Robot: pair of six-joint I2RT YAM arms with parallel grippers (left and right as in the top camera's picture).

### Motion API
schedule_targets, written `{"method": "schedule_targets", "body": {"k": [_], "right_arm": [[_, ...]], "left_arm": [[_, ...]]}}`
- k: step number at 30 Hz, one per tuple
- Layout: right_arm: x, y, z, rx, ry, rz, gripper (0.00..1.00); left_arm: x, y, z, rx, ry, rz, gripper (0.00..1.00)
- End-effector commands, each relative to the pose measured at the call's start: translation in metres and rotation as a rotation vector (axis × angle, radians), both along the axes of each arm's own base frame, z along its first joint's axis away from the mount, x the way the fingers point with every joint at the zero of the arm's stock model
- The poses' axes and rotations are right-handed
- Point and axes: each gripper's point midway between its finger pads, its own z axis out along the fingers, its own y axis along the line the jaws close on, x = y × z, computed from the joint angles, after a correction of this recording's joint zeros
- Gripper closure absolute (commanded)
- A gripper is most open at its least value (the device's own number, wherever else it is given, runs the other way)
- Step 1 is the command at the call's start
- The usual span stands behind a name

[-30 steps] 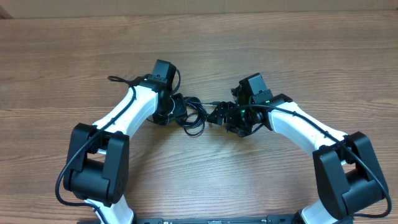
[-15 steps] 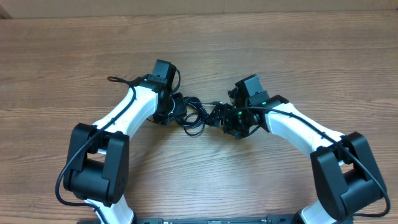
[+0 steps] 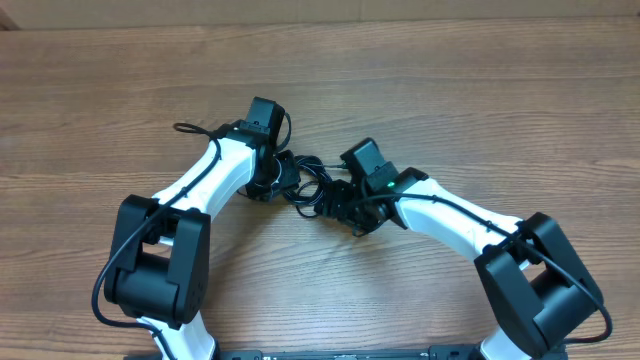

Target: Untangle cables

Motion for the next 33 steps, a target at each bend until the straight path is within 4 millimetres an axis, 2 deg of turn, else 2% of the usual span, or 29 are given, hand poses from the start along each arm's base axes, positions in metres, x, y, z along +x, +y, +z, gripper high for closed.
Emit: {"method": "schedule_targets", "body": {"k": [1, 6, 8, 12, 16, 20, 22, 25, 31, 33], "right_arm": [[0.01, -0.001, -0.002, -0.068, -0.044, -0.087, 0.47], [0.013, 0.008, 0.001, -0.062, -0.088, -0.083, 0.48], [0.015, 0.008, 0.001, -0.07, -0.09, -0.116, 0.48], [0.02, 0.007, 0.0, -0.082, -0.112, -0.143, 0.49], [0.018, 0.011, -0.007, -0.087, -0.105, -0.135, 0.57], [0.012, 0.015, -0.019, -0.099, -0.077, -0.133, 0.58], [0.011, 0.015, -0.02, -0.098, -0.077, -0.131, 0.66], [0.008, 0.019, -0.019, -0.079, -0.059, -0.117, 0.95], [0.008, 0.019, -0.019, -0.077, -0.058, -0.114, 0.96], [0.008, 0.019, -0.019, -0.078, -0.063, -0.104, 0.96]], "left_arm": [[-0.004, 0.002, -0.009, 0.017, 0.022, 0.014, 0.72], [-0.004, 0.002, -0.009, 0.016, 0.025, 0.025, 0.71], [-0.004, 0.002, -0.009, 0.016, 0.024, 0.025, 0.67], [-0.004, 0.002, -0.009, 0.016, 0.024, 0.025, 0.67], [-0.005, 0.002, -0.009, 0.017, 0.028, 0.025, 0.67], [-0.005, 0.001, -0.009, 0.017, 0.028, 0.023, 0.7], [-0.005, 0.001, -0.009, 0.017, 0.027, 0.021, 0.73], [-0.005, 0.001, -0.009, 0.016, 0.027, 0.021, 0.8], [-0.005, -0.005, -0.008, -0.018, 0.03, 0.015, 0.9], [-0.005, -0.005, -0.008, -0.017, 0.029, 0.012, 0.96]]}}
